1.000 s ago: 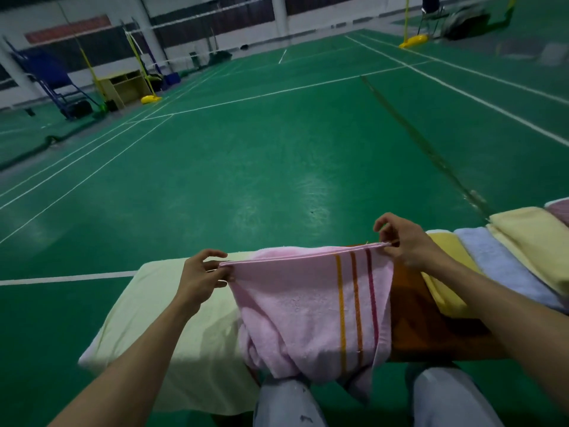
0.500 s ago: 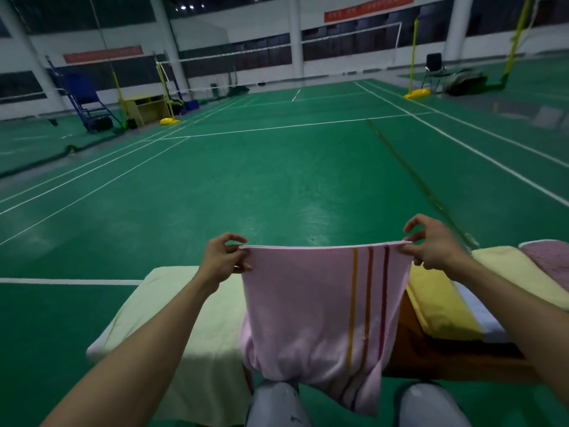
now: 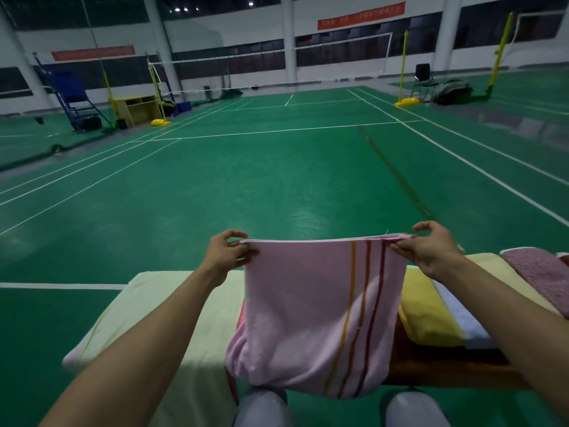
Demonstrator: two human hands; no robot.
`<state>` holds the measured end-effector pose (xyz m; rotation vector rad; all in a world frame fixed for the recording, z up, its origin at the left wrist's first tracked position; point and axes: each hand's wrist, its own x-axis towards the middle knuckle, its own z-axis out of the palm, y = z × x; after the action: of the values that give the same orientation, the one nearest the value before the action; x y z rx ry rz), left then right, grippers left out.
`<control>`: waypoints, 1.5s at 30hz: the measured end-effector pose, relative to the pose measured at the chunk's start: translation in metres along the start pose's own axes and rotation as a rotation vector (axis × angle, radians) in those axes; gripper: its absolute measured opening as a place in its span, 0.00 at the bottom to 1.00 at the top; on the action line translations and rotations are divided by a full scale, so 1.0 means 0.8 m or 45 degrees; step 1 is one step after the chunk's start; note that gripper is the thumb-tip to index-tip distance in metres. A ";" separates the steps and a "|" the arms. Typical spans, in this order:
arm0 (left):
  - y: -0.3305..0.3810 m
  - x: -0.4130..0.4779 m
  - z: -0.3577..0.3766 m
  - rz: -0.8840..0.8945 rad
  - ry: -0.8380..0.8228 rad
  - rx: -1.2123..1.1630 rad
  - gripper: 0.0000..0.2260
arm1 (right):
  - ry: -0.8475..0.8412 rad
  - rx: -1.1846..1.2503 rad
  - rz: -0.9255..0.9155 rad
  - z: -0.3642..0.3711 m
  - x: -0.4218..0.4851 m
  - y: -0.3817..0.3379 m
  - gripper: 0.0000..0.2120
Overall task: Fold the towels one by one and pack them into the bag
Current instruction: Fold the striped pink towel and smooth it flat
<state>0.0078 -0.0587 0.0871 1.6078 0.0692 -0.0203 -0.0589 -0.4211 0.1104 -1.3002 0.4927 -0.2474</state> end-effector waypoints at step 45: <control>-0.127 0.050 -0.025 0.006 0.016 0.245 0.08 | -0.062 -0.572 -0.325 -0.018 0.068 0.139 0.15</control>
<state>0.0415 -0.0335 -0.0160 1.8008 0.0749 -0.0129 -0.0290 -0.4290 -0.0105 -1.8078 0.3496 -0.3286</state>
